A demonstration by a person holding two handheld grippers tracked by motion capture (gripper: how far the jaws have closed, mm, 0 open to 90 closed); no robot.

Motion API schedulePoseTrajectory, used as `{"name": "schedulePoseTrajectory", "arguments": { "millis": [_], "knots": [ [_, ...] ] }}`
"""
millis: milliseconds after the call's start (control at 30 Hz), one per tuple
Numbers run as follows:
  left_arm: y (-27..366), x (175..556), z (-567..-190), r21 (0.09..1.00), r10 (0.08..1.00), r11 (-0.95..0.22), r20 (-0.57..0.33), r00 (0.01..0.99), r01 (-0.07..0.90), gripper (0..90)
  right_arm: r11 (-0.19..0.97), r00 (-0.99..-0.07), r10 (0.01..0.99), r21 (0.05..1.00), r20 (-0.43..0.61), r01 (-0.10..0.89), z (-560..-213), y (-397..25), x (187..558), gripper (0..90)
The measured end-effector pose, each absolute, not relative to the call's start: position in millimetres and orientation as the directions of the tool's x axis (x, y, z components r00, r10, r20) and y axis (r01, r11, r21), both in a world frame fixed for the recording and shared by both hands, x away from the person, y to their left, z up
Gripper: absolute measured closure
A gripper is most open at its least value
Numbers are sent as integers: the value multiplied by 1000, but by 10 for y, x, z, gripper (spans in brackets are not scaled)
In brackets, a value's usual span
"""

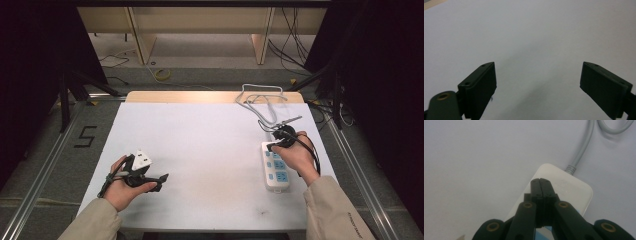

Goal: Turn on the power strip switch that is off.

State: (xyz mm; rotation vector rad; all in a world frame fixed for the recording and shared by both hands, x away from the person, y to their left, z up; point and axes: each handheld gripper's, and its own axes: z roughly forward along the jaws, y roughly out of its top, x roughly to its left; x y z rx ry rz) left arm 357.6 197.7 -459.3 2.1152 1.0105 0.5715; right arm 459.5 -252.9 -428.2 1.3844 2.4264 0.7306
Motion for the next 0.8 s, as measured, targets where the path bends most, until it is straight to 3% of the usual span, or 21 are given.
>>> {"name": "schedulePoseTrajectory", "arguments": {
  "millis": [800],
  "knots": [
    [1968,3577,-4598,756,799,-440,83,596,485,131,441,-524,851,507,24,740,-4334,-2477,4632,900]
  ]
}}
